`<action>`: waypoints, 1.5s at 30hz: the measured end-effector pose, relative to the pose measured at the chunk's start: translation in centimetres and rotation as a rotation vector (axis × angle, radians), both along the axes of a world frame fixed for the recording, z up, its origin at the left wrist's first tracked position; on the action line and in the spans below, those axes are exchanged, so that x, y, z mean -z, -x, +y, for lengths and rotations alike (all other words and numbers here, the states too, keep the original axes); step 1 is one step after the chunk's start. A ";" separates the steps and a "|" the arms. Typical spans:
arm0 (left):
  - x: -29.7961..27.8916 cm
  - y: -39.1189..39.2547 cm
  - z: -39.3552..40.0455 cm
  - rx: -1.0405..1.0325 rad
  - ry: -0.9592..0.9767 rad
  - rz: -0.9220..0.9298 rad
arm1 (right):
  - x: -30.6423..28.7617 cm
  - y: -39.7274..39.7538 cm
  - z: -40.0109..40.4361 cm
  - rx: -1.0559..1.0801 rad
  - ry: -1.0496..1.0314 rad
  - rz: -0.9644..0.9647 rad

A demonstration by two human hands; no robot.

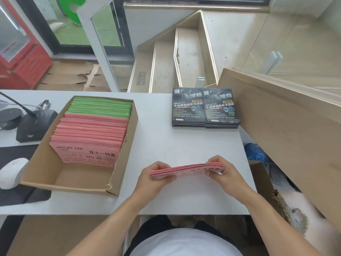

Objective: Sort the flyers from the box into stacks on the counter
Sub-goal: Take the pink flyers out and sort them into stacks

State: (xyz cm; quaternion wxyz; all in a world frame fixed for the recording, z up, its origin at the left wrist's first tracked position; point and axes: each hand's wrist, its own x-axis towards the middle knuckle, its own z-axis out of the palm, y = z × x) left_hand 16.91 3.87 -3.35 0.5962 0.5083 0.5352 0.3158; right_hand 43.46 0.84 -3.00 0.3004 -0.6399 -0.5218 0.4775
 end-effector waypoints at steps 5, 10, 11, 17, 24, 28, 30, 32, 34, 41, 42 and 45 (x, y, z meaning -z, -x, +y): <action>0.5 0.2 0.8 0.032 0.020 0.018 | 0.4 0.2 0.4 0.022 0.028 0.013; 0.7 0.4 1.3 0.055 0.015 0.021 | 0.5 0.2 0.4 0.040 0.025 0.008; 0.7 0.4 1.4 0.053 0.007 0.013 | 0.5 0.3 0.4 0.050 0.017 0.003; 0.0 -0.5 3.3 0.065 -0.042 -0.008 | -0.4 -0.2 1.0 0.147 -0.056 0.014; 2.1 -1.5 2.4 -0.035 0.052 0.101 | 0.9 -1.0 0.5 0.177 0.051 0.086; 2.0 -2.1 2.7 -0.094 0.048 0.166 | 1.2 -0.9 0.9 0.268 0.044 0.118; 1.8 -2.9 3.7 -0.093 0.041 0.215 | 1.3 -1.2 1.4 0.342 0.050 0.108; 1.8 -3.9 5.0 -0.058 0.034 0.250 | 1.4 -1.8 2.1 0.398 0.047 0.087; 1.7 -5.1 6.3 -0.027 0.013 0.283 | 1.3 -2.6 2.9 0.443 0.038 0.049; 1.5 -8.9 10.8 -0.006 0.012 0.327 | 0.9 -4.7 6.8 0.520 0.002 -0.170; 1.7 -9.2 11.2 0.005 0.048 0.338 | 1.2 -5.0 7.3 0.508 0.007 -0.206; 2.3 -9.6 12.0 0.054 0.077 0.382 | 2.3 -5.6 8.2 0.488 0.015 -0.342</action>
